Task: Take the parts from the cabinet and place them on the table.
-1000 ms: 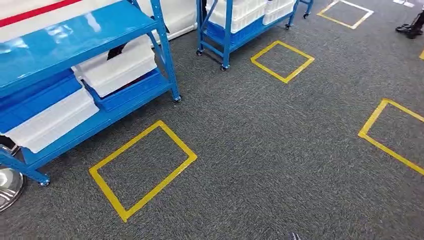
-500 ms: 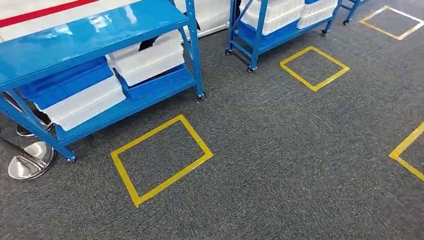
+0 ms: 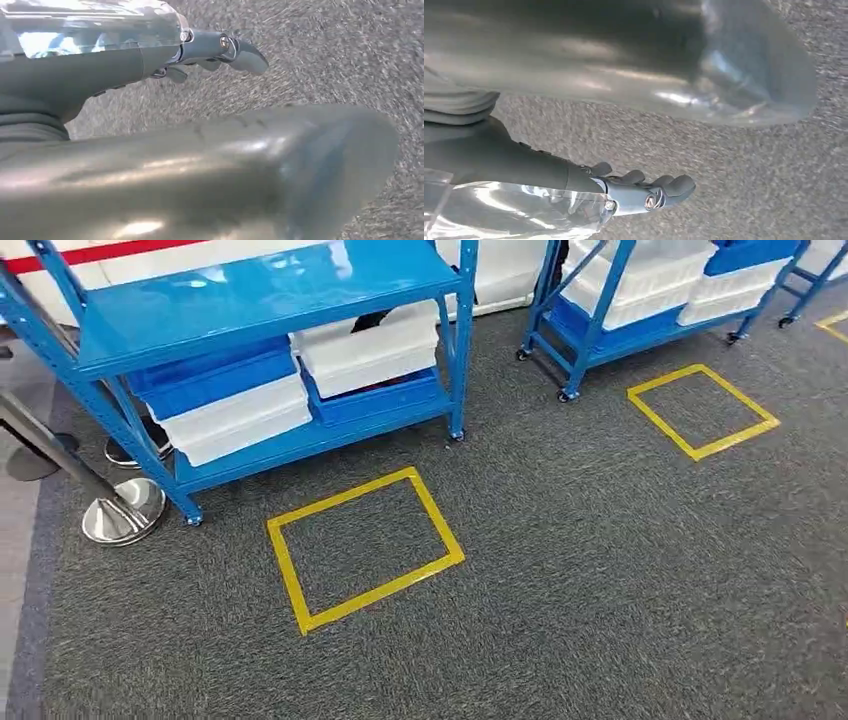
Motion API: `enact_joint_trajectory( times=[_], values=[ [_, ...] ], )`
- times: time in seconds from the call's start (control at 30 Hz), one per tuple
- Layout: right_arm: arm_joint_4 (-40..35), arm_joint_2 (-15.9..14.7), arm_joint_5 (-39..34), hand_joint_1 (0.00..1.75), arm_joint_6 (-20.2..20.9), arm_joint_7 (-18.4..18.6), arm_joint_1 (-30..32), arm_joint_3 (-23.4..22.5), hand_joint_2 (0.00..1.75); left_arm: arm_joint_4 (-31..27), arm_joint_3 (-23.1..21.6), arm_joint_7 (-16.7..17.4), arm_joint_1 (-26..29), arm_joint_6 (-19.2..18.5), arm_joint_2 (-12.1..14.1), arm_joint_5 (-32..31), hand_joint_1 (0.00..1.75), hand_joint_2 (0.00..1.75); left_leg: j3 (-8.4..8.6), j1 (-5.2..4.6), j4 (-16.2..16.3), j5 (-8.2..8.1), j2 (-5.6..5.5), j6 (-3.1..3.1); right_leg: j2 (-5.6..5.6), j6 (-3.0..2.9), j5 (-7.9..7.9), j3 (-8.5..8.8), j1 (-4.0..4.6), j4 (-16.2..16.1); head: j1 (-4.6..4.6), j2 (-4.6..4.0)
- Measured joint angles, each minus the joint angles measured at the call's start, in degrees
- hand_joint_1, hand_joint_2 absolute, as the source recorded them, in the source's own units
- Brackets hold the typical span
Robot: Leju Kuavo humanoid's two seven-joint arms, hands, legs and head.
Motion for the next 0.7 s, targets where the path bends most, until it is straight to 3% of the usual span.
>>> enact_joint_trajectory(
  times=[0.03,0.13,0.17,0.2,0.23,0.27,0.3,0.33,0.37,0.4,0.47,0.5,0.53,0.63,0.67,0.7],
  values=[
    [0.0,0.0,-0.2,0.0,0.0,0.0,0.0,-0.1,0.0,0.0,0.0,-0.1,-0.2,0.0,0.0,0.0,0.0,0.0,-0.55,-0.21,0.8,-0.27,-0.86,-0.44,0.19,-0.32,-0.33,0.19,0.15,-0.9,0.0,0.0],
    [0.1,-0.1,-0.3,0.0,0.0,0.2,0.0,-0.3,0.0,0.0,0.2,0.2,0.2,-0.1,0.0,0.0,0.0,0.0,-1.19,0.22,0.3,0.11,-2.48,-1.59,-1.61,-1.5,-0.22,0.26,0.59,-0.8,0.0,0.0],
    [0.1,0.1,-0.3,0.0,0.0,0.4,-0.1,-0.3,0.0,0.0,0.3,0.5,0.3,-0.1,0.0,-0.1,0.0,0.0,-1.12,0.21,0.6,-0.14,-2.34,-1.77,-2.48,-2.1,0.09,0.4,0.1,-1.3,-0.02,0.0],
    [0.1,0.1,-0.3,0.0,0.0,0.5,-0.3,-0.3,0.0,0.0,0.4,0.7,0.3,-0.1,0.0,-0.2,0.0,0.0,-1.59,-0.04,1.9,-1.09,1.0,-1.97,-2.89,-2.34,0.05,0.53,0.23,-1.5,-0.02,0.0],
    [0.1,0.1,-0.4,0.0,-0.1,0.5,-0.2,-0.3,0.0,0.0,0.4,0.8,0.1,-0.2,0.0,-0.1,0.0,0.0,-3.17,0.03,5.3,-3.24,3.31,-2.28,-3.65,-2.77,-0.07,0.57,0.33,-1.5,-0.07,0.0],
    [0.1,0.1,-0.4,0.0,-0.1,0.6,0.0,-0.4,0.0,0.0,0.4,0.9,-0.1,-0.2,0.0,-0.2,0.0,0.0,-5.6,0.23,10.3,-5.84,4.34,-2.54,-4.66,-2.91,-0.17,0.59,0.55,-1.5,-0.09,0.0],
    [0.1,0.1,-0.4,0.0,-0.1,0.6,0.2,-0.4,0.0,0.0,0.4,0.9,-0.2,-0.3,0.0,-0.2,0.0,0.0,-7.72,0.32,14.7,-7.72,4.64,-2.72,-5.62,-3.03,-0.26,0.61,0.73,-1.5,-0.07,0.0],
    [0.1,0.0,-0.4,0.0,-0.1,0.6,0.3,-0.4,0.0,0.0,0.4,0.9,-0.2,-0.4,0.0,-0.2,0.0,0.0,-9.18,0.39,17.8,-8.56,4.79,-2.84,-6.41,-3.06,-0.35,0.6,0.82,-1.5,-0.07,0.0],
    [0.2,0.1,-0.4,0.0,-0.2,0.6,0.4,-0.4,0.0,0.0,0.4,0.9,-0.1,-0.6,0.0,-0.2,0.0,0.0,-9.32,0.44,18.2,-7.98,4.88,-2.88,-7.16,-3.06,-0.44,0.69,0.86,-1.5,-0.07,0.0],
    [0.2,0.1,-0.4,0.0,-0.2,0.6,0.4,-0.4,0.0,0.0,0.4,0.9,0.0,-0.6,0.0,-0.2,0.0,0.0,-8.01,0.44,15.9,-6.26,4.99,-2.79,-7.84,-3.01,-0.55,0.81,0.89,-1.5,-0.07,0.0],
    [0.3,0.2,-0.3,0.0,-0.4,0.6,0.4,-0.4,0.0,0.0,0.4,1.0,-0.1,-0.7,0.0,-0.1,0.0,0.0,-2.85,0.32,6.2,-1.56,6.12,-2.21,-9.12,-2.79,-0.82,1.29,0.97,-1.5,-0.07,0.0],
    [0.3,0.2,-0.1,0.0,-0.5,0.6,0.4,-0.4,0.0,0.0,0.4,1.0,-0.2,-0.7,0.0,-0.1,0.0,0.0,-0.39,-0.06,1.8,-0.32,8.71,-1.51,-9.71,-2.65,-0.97,1.55,1.04,-1.5,-0.07,0.0],
    [0.4,0.2,0.0,0.0,-0.5,0.6,0.4,-0.4,0.0,0.0,0.4,1.1,-0.4,-0.7,0.0,0.0,0.0,0.0,-0.12,-0.7,0.6,-0.94,10.01,-1.09,-10.19,-2.23,-1.25,1.62,1.45,-1.3,-0.07,0.0],
    [0.4,0.6,0.2,0.0,-0.7,1.7,0.1,-0.4,0.0,0.0,0.5,1.7,-0.1,-0.7,0.0,0.1,0.0,0.0,-0.32,-0.83,0.6,-0.72,8.35,-0.4,-11.29,-1.47,-1.19,1.99,1.26,-1.7,-0.06,0.0],
    [0.4,0.8,0.3,0.0,-0.7,2.0,-0.1,-0.4,0.0,0.0,0.6,2.0,0.0,-0.7,0.0,0.1,0.0,0.0,0.26,-0.44,-0.2,-0.42,7.88,0.06,-11.57,-1.07,-1.38,2.31,1.51,-1.7,-0.04,0.0],
    [0.4,0.8,0.4,0.0,-0.7,2.3,-0.2,-0.4,0.0,0.0,0.7,2.3,0.1,-0.7,-0.1,0.2,0.0,0.0,0.73,-0.19,-0.8,0.06,7.73,0.16,-9.39,-0.7,-2.0,2.23,1.01,-0.8,-0.02,0.0]
  ],
)
